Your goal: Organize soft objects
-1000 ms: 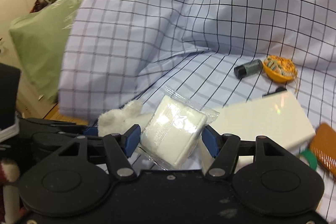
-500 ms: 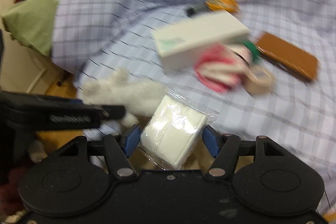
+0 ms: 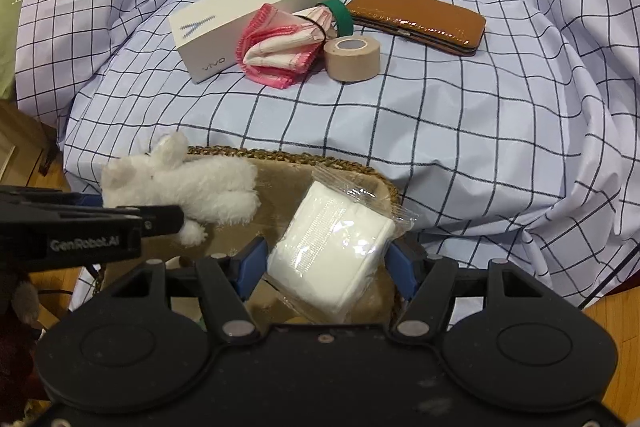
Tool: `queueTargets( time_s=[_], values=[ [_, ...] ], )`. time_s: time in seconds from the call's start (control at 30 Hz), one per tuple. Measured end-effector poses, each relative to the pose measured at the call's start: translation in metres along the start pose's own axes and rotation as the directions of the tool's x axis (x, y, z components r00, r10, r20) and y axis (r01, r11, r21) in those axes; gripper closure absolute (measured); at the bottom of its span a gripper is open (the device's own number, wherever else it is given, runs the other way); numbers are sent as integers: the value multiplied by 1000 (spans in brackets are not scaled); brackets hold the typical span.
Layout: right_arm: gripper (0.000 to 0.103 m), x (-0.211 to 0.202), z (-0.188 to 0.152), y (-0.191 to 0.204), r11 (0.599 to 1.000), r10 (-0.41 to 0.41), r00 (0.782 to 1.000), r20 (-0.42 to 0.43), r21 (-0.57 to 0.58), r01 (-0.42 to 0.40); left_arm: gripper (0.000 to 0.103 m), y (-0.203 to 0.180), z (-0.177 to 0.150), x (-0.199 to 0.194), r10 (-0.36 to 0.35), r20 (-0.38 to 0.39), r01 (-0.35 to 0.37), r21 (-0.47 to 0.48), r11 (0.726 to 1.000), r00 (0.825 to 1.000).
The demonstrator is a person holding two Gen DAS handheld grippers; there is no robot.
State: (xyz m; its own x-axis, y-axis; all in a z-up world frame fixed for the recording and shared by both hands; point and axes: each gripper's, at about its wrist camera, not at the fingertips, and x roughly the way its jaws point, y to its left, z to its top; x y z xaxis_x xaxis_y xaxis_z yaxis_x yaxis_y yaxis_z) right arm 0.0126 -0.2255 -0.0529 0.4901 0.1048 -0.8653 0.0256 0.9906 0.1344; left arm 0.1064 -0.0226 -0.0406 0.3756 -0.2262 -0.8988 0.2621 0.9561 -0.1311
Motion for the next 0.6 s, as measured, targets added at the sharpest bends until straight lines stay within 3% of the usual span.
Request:
queueTargets(
  time_s=[0.23,0.5,0.6],
  values=[
    [38,8,6,13,1000,-12,999,-37,-12,12,58,9,-6,9,5,-46,-6,-20,1000,999],
    [38,11,7,16,1000,-8,998,-57,-30,6,57,16,-2,11,22,-44,-24,-41,999,999],
    [38,12,8,17,999,-5,998,-59,-35,3,45,18,-1,11,29,-46,-31,-50,998,999]
  ],
)
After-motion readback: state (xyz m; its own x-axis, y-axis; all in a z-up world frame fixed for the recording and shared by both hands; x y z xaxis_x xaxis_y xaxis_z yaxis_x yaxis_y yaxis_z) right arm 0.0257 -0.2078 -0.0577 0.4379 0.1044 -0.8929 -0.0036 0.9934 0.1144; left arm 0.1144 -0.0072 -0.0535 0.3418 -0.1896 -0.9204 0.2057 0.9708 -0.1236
